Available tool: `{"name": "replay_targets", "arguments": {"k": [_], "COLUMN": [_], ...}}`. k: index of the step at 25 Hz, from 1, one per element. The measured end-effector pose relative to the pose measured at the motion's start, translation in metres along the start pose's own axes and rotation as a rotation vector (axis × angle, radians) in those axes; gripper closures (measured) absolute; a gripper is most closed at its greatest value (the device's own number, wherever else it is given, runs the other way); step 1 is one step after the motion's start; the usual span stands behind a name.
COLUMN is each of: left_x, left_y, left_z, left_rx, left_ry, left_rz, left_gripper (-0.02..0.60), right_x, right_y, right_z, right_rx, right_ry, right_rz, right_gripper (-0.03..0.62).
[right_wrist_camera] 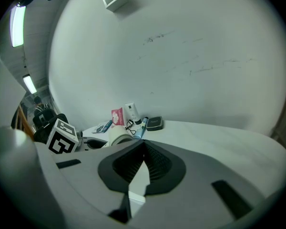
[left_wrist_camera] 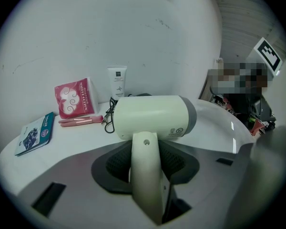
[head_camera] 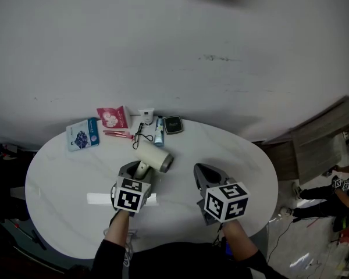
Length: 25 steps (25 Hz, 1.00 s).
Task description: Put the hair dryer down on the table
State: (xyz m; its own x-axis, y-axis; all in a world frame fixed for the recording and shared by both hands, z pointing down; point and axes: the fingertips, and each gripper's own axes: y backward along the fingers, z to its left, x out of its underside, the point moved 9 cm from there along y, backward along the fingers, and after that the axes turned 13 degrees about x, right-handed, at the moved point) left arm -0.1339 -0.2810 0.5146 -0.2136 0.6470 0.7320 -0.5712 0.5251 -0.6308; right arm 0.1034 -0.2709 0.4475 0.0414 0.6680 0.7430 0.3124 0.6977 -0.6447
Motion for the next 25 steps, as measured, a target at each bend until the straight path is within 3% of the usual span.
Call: {"name": "replay_targets", "arguments": {"k": [7, 25], "left_x": [-0.002, -0.002], "left_y": [-0.008, -0.019], "left_z": [0.002, 0.001], "left_rx": [-0.004, -0.044], "left_ry": [-0.010, -0.120], "left_rz": [0.013, 0.066], "left_gripper": [0.411, 0.411], "right_x": [0.003, 0.007], "right_y": [-0.007, -0.010], "right_z": [-0.001, 0.000], "right_rx": [0.005, 0.021], "right_ry": [0.010, 0.005], "right_rz": [0.026, 0.047], "right_gripper": [0.589, 0.589]}}
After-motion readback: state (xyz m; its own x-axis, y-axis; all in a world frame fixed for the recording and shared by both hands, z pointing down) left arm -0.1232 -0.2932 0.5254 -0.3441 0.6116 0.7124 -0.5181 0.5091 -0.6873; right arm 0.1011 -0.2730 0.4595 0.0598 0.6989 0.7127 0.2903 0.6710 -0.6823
